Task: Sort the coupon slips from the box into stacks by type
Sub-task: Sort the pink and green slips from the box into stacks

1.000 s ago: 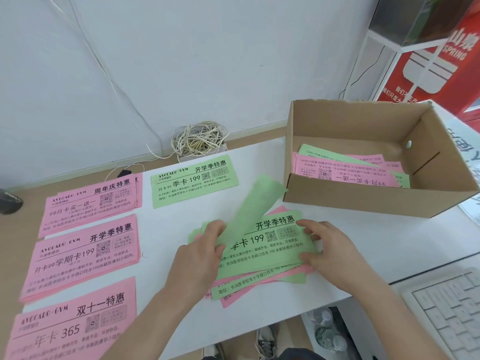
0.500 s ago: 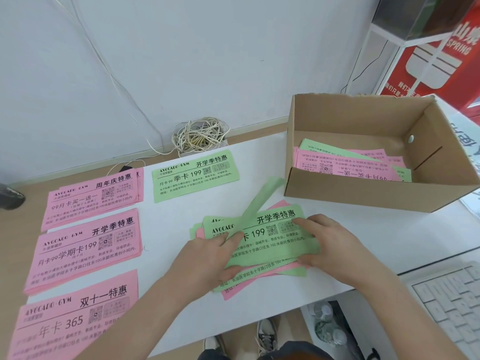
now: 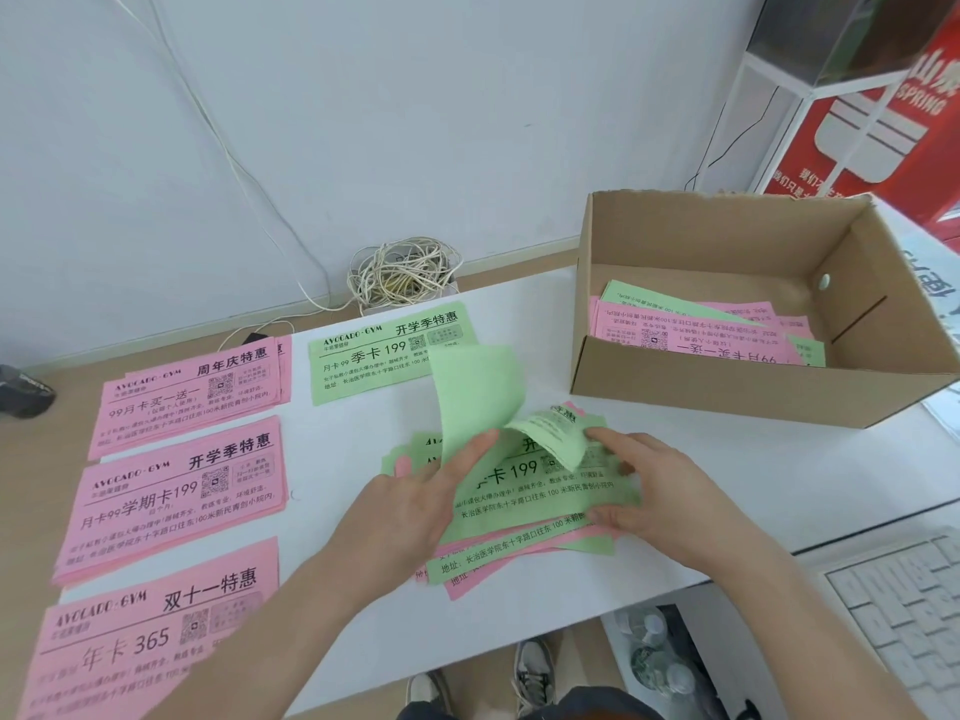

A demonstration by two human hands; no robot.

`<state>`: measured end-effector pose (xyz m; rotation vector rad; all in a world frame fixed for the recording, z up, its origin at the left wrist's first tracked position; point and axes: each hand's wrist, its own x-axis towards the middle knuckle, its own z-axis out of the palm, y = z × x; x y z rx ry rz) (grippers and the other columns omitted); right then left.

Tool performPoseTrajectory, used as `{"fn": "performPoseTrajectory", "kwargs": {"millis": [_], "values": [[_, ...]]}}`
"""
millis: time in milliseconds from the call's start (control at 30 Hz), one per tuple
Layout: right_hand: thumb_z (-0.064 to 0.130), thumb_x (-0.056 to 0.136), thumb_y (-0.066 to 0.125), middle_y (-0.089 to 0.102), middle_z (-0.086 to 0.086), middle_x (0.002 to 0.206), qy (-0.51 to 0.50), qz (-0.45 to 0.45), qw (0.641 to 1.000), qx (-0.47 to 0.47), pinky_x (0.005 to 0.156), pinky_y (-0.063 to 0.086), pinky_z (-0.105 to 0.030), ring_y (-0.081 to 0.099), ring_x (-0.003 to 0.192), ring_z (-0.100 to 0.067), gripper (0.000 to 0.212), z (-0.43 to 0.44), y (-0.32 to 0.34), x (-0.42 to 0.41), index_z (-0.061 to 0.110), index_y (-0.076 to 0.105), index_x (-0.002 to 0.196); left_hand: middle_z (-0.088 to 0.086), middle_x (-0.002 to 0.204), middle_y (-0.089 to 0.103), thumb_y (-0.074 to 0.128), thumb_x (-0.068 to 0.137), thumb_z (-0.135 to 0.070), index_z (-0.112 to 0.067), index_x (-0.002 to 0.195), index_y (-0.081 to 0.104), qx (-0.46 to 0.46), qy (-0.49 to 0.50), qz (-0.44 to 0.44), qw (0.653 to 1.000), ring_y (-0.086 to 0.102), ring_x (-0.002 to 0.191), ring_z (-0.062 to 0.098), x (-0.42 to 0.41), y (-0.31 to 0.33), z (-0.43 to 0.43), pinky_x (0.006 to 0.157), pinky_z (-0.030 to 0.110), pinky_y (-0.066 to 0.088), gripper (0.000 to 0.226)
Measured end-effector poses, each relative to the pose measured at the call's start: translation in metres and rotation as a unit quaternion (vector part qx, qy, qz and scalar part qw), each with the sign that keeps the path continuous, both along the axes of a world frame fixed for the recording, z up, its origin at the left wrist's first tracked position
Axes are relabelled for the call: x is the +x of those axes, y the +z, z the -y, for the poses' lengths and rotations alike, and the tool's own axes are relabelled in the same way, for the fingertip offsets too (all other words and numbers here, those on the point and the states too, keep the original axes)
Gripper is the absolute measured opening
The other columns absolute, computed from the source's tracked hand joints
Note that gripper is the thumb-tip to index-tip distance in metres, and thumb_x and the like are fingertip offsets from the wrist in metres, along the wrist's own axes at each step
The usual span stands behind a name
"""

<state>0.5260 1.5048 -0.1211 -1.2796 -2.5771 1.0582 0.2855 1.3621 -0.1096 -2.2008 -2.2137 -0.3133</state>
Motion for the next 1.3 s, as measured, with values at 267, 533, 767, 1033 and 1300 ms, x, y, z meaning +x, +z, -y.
{"fn": "performPoseTrajectory", "kwargs": {"millis": [267, 533, 767, 1033, 1300], "values": [[0.044, 0.081, 0.067, 0.045, 0.015, 0.137, 0.063, 0.110, 0.986, 0.109, 0.098, 0.042, -0.029, 0.045, 0.122, -0.013, 0.067, 0.003, 0.008, -0.006, 0.037, 0.040, 0.142, -0.010, 0.071, 0.055, 0.056, 0.081, -0.018, -0.034, 0.138, 0.038, -0.015, -0.008, 0.011, 1.000, 0.025, 0.042, 0.017, -0.005, -0.008, 0.003, 0.038, 0.020, 0.028, 0.062], [0.018, 0.089, 0.066, 0.071, 0.012, 0.100, 0.020, -0.048, 0.990, 0.130, 0.081, 0.046, -0.028, 0.057, 0.097, -0.018, 0.012, -0.002, 0.024, -0.007, 0.022, 0.075, 0.095, -0.013, 0.074, 0.042, 0.041, 0.085, -0.065, -0.039, 0.141, 0.029, -0.128, 0.036, 0.018, 0.991, 0.038, 0.069, 0.020, 0.005, 0.000, -0.001, 0.061, 0.032, 0.040, 0.063], [0.010, 0.083, 0.072, 0.064, 0.008, 0.104, -0.093, -0.249, 0.942, 0.207, 0.083, 0.046, -0.026, 0.054, 0.100, -0.012, 0.016, 0.006, 0.032, -0.042, 0.018, 0.071, 0.098, -0.009, 0.048, 0.043, 0.036, 0.085, -0.029, -0.024, 0.100, 0.048, -0.038, 0.043, 0.042, 0.997, 0.023, 0.041, 0.020, 0.004, -0.011, 0.003, 0.031, 0.030, 0.037, 0.020], [0.043, 0.094, 0.052, 0.051, 0.011, 0.130, -0.001, -0.055, 0.998, -0.005, 0.085, 0.051, -0.034, 0.058, 0.101, -0.009, 0.069, 0.034, 0.021, -0.051, 0.038, 0.009, 0.149, -0.007, 0.059, 0.044, 0.036, 0.099, -0.036, -0.041, 0.137, -0.026, -0.040, 0.200, 0.169, 0.964, 0.054, 0.056, 0.023, 0.012, -0.010, 0.009, 0.058, 0.035, 0.043, 0.073], [0.084, 0.074, 0.025, 0.071, -0.002, 0.105, -0.192, -0.189, 0.908, -0.321, 0.088, 0.055, -0.041, 0.069, 0.093, -0.016, 0.060, 0.005, 0.061, -0.077, 0.043, 0.049, 0.110, 0.010, 0.119, 0.056, 0.026, 0.101, -0.040, -0.023, 0.132, -0.044, -0.207, 0.139, 0.024, 0.968, 0.055, 0.076, 0.031, 0.028, 0.011, 0.004, 0.057, 0.033, 0.032, 0.078]]}}
